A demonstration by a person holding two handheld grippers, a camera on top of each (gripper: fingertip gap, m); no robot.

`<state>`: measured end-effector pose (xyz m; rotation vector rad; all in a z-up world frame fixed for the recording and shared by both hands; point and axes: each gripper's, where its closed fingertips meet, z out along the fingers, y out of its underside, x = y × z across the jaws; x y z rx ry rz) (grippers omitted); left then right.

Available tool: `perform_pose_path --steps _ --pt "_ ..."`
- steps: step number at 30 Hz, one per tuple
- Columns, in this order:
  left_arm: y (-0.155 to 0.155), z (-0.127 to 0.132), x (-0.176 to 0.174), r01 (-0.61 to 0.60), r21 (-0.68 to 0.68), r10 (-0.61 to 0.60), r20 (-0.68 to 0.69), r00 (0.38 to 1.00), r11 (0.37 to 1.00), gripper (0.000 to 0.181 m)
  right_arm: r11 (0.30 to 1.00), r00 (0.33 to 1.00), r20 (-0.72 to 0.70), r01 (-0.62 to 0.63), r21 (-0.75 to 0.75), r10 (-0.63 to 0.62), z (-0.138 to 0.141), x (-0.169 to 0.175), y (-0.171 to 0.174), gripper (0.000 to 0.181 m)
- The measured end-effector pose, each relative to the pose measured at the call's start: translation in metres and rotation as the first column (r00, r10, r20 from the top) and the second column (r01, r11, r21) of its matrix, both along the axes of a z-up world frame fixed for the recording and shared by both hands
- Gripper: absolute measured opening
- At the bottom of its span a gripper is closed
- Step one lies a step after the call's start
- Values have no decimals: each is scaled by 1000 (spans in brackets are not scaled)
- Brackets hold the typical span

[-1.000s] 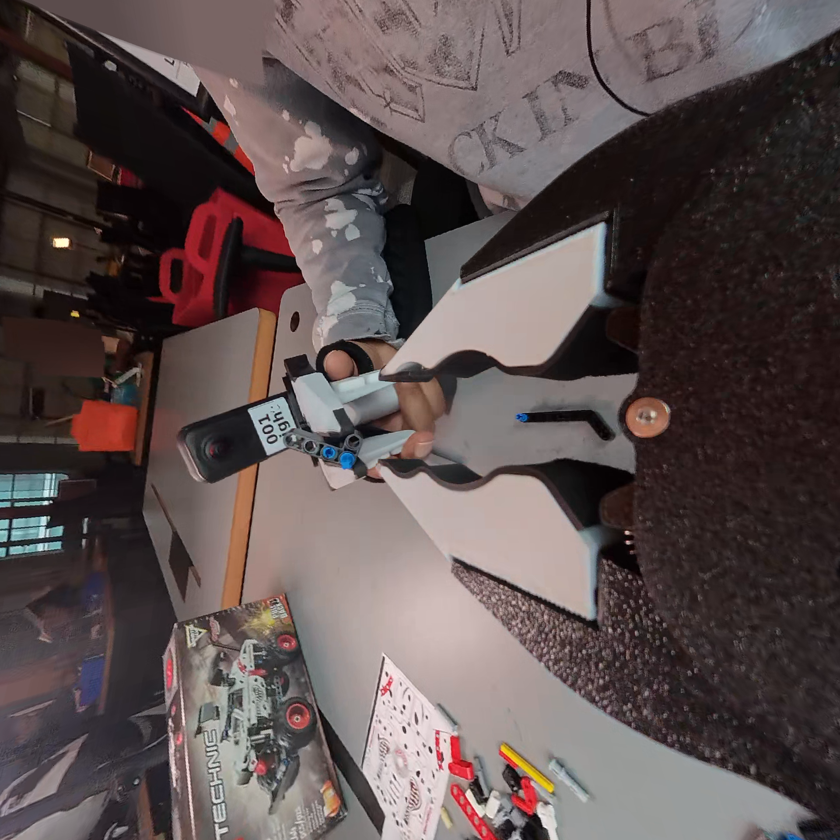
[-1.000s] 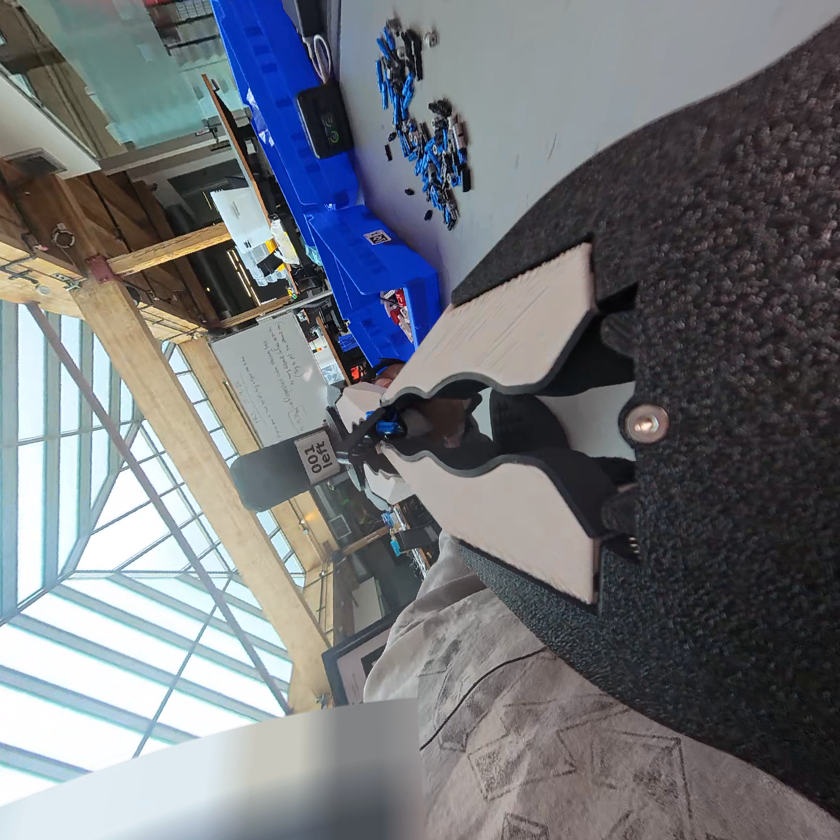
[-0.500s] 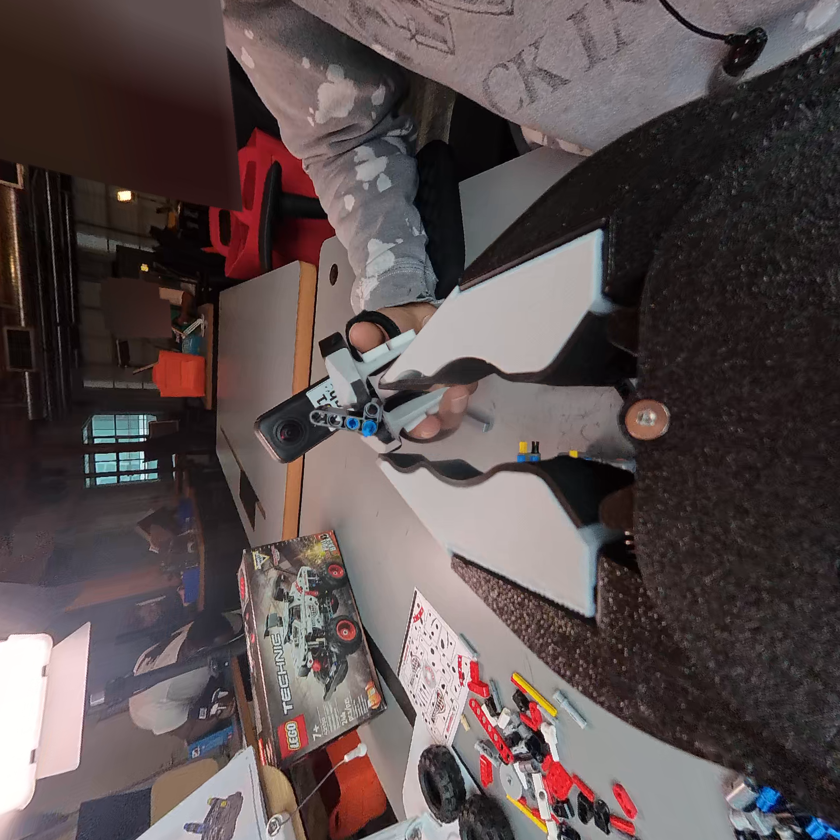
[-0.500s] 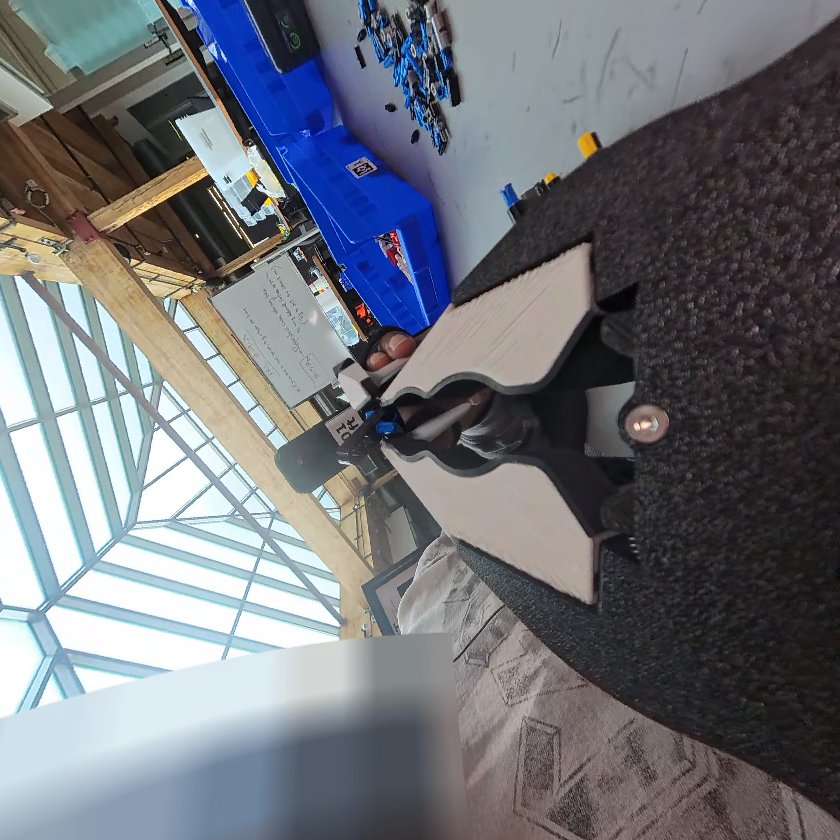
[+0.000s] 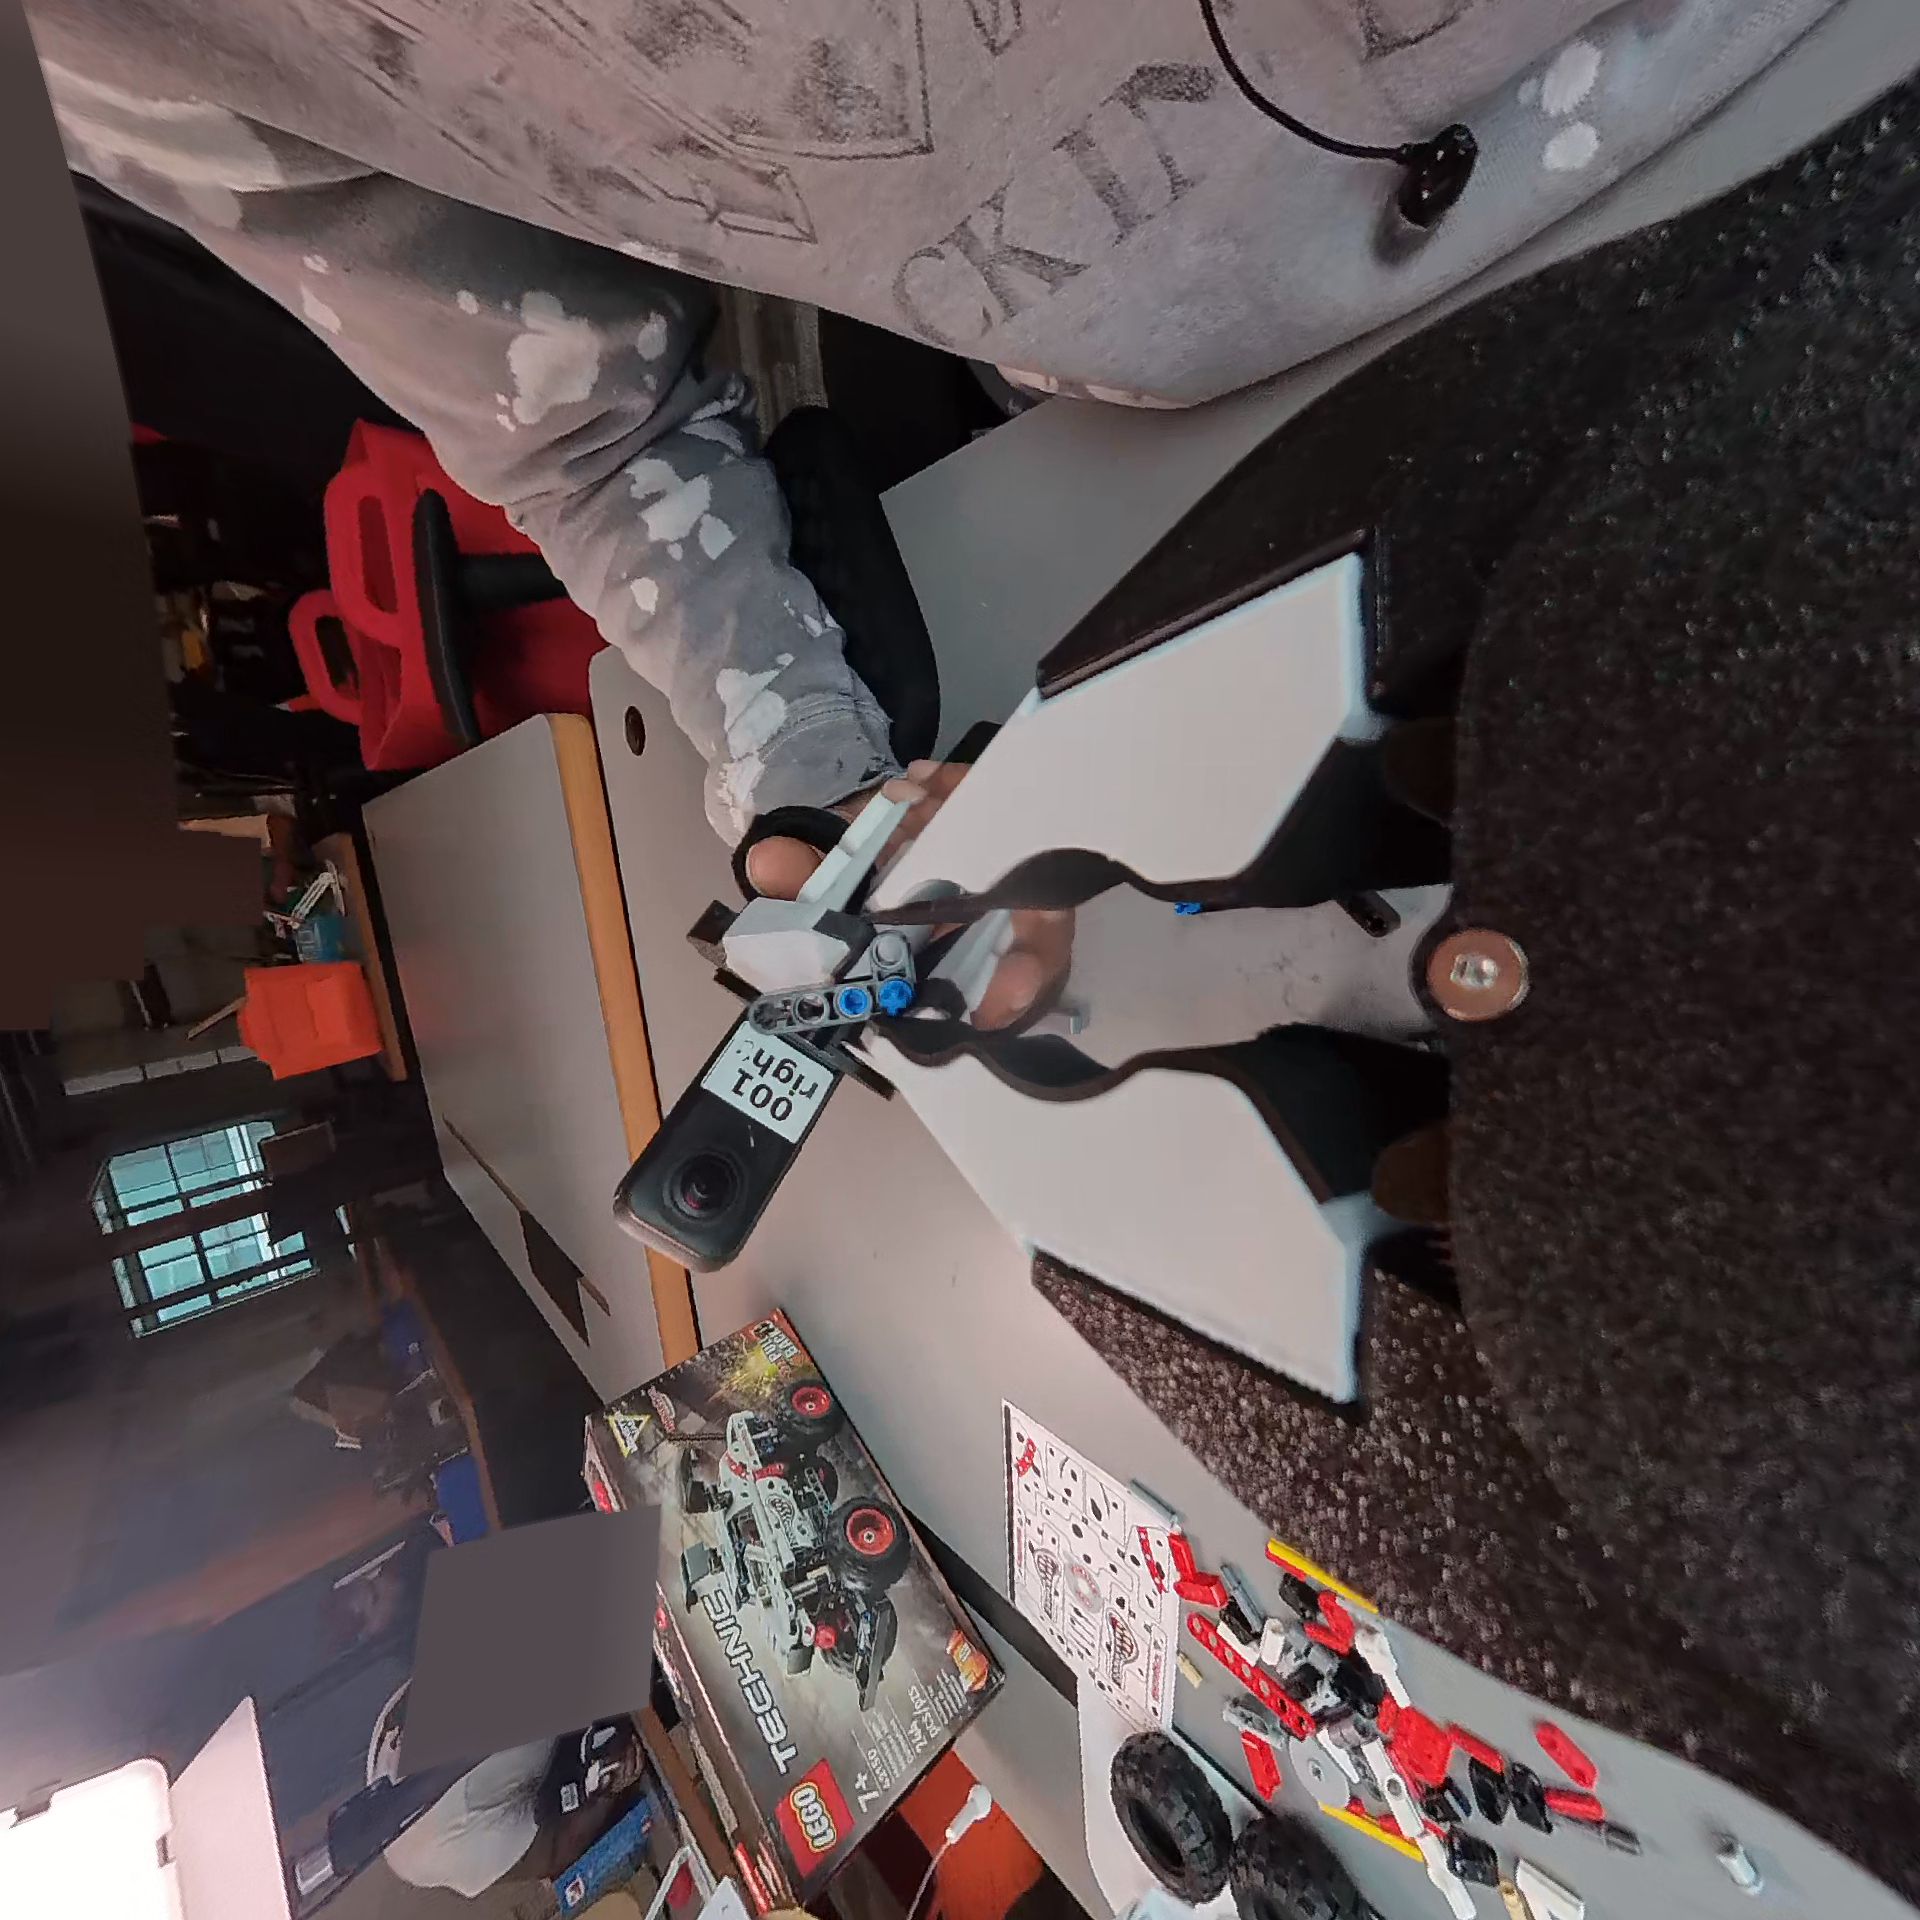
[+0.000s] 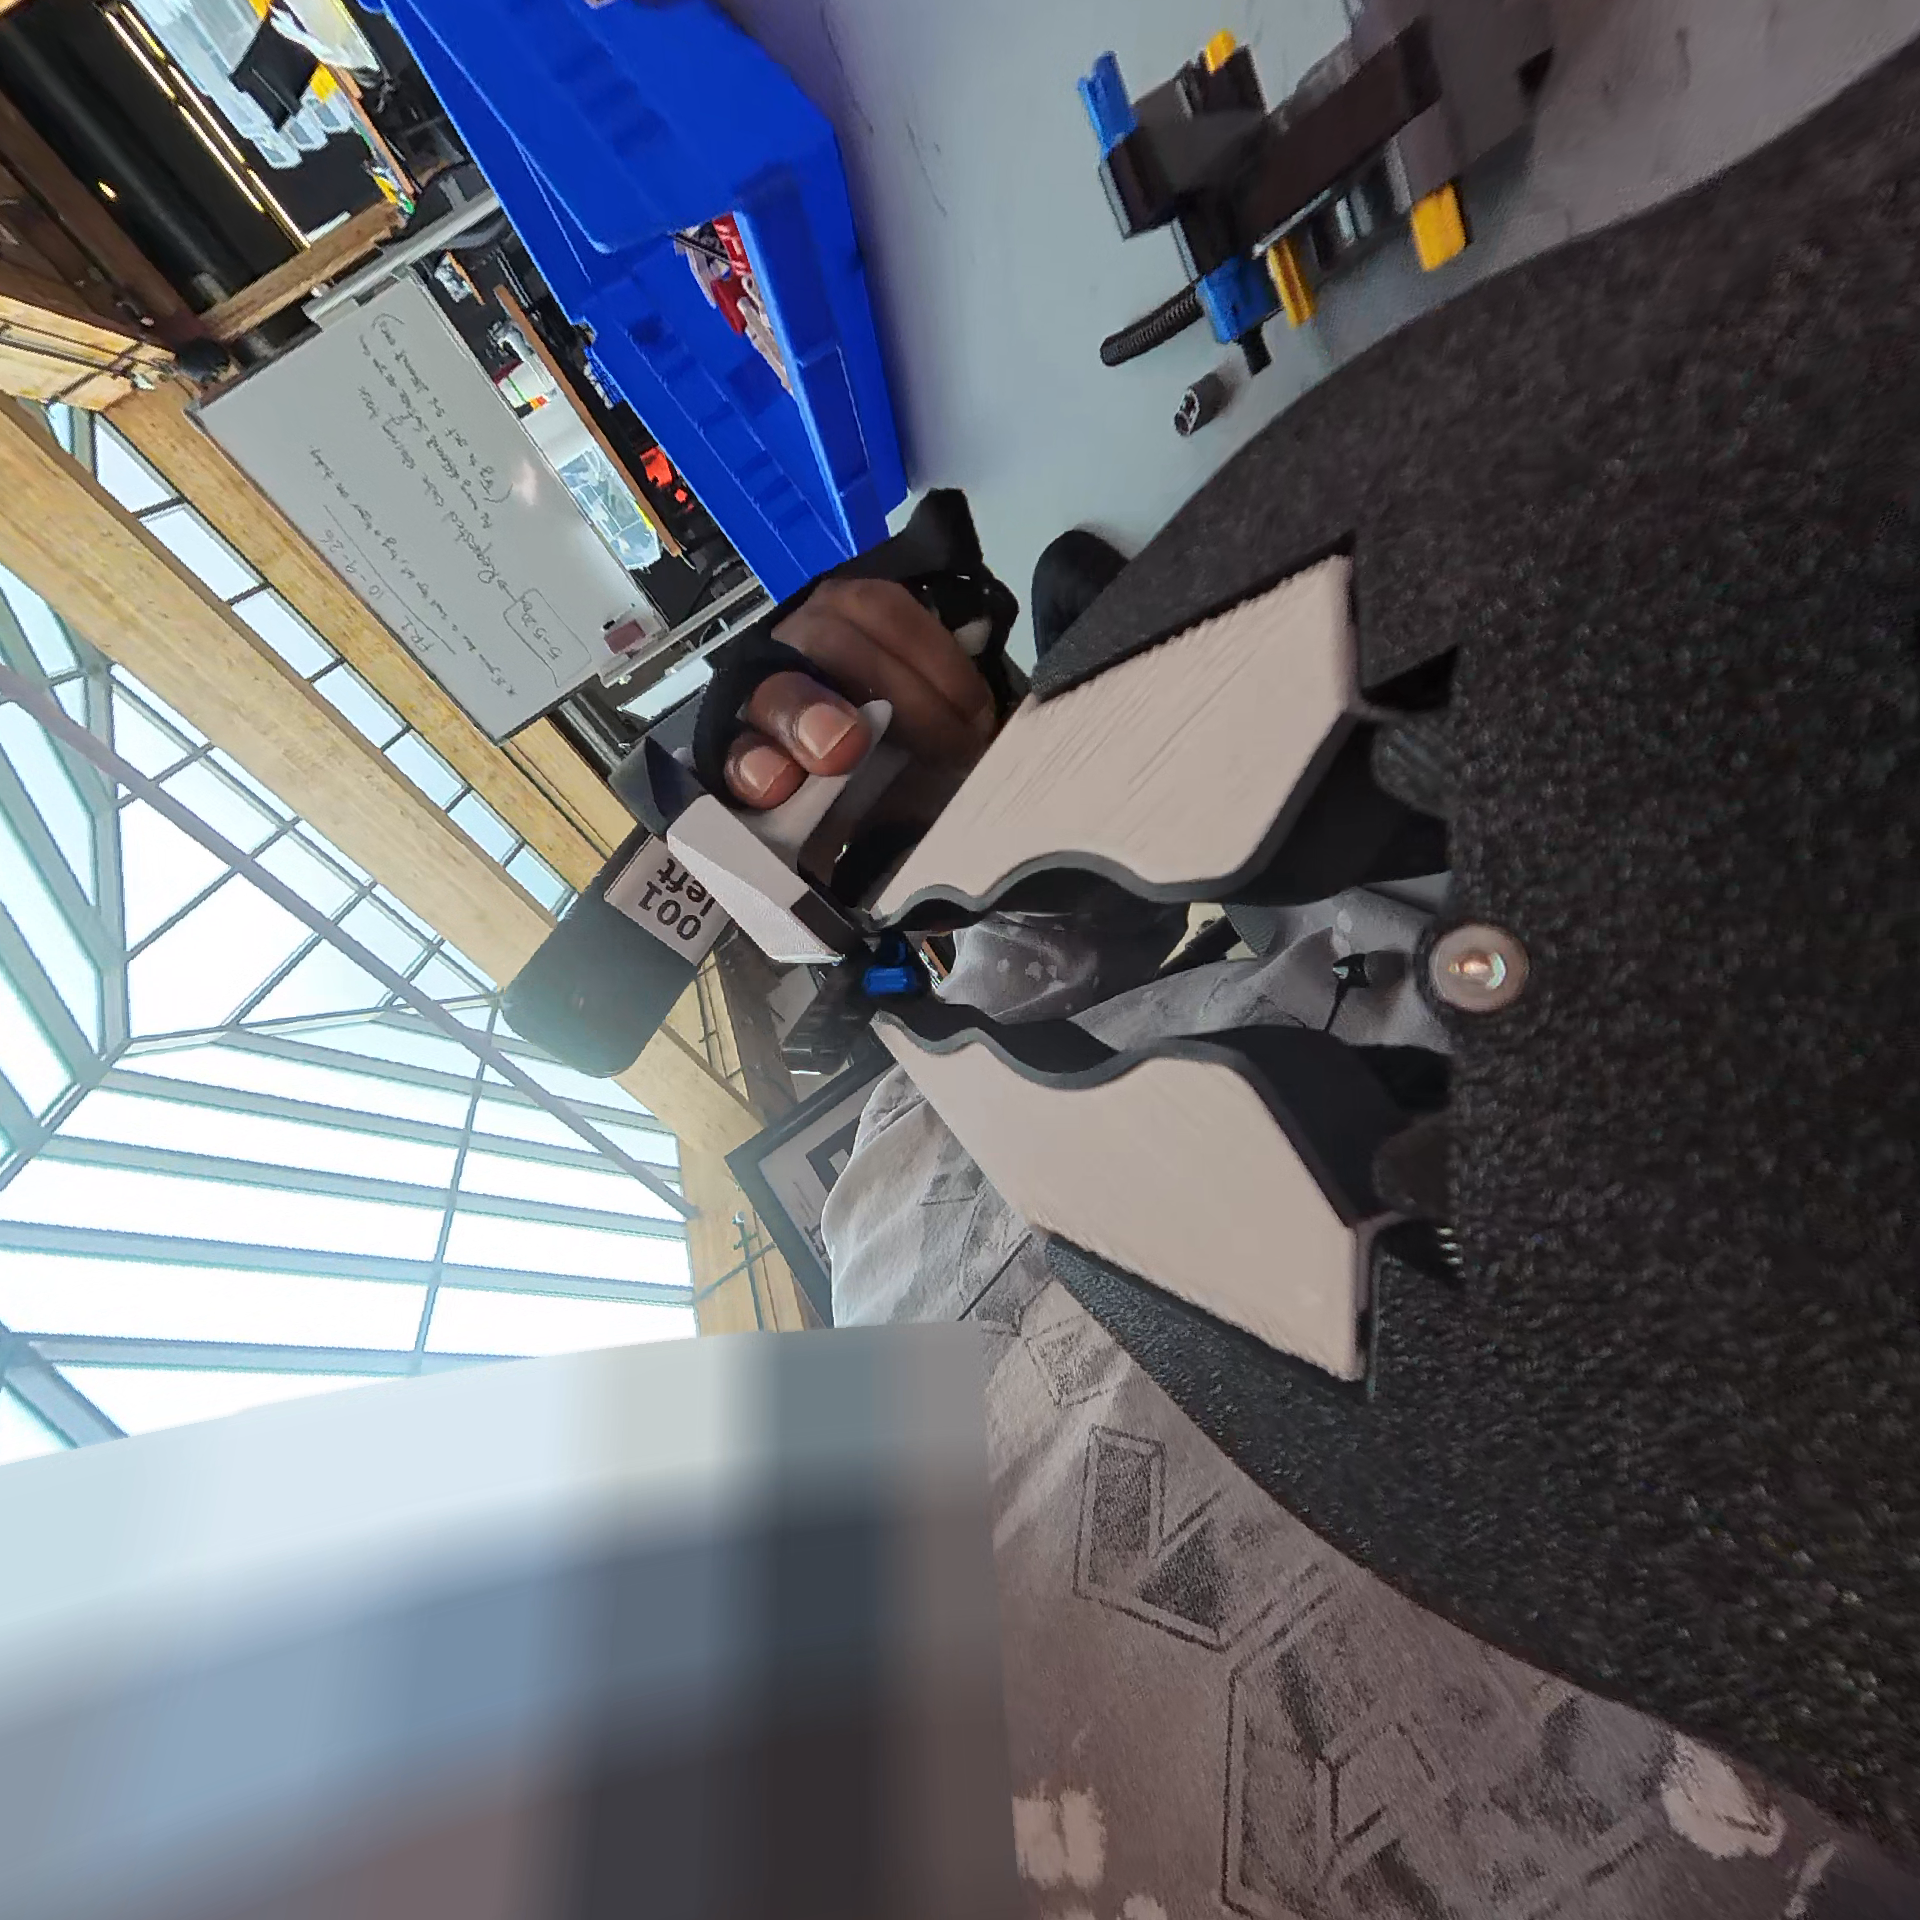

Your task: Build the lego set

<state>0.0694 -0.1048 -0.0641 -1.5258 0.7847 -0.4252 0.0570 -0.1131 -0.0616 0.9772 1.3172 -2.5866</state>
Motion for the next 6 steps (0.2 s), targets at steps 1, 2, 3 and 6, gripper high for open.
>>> perform_pose_path --steps 1,2,3,6 --pt "-1 -3 -1 -3 4 3 -29 1000 1000 17 1000 1000 20 -15 6 14 -3 0 -1 13" --pt "-2 -6 -2 -8 3 8 -61 998 1000 17 999 999 44 -25 24 24 -6 -1 -2 13" --pt "-2 -10 -4 -15 -2 15 -91 996 1000 17 998 998 63 -27 50 23 -10 -2 -1 14" --pt "-3 -25 -10 -42 -43 34 -166 986 998 16 980 998 63 0 200 -13 -22 0 4 27"
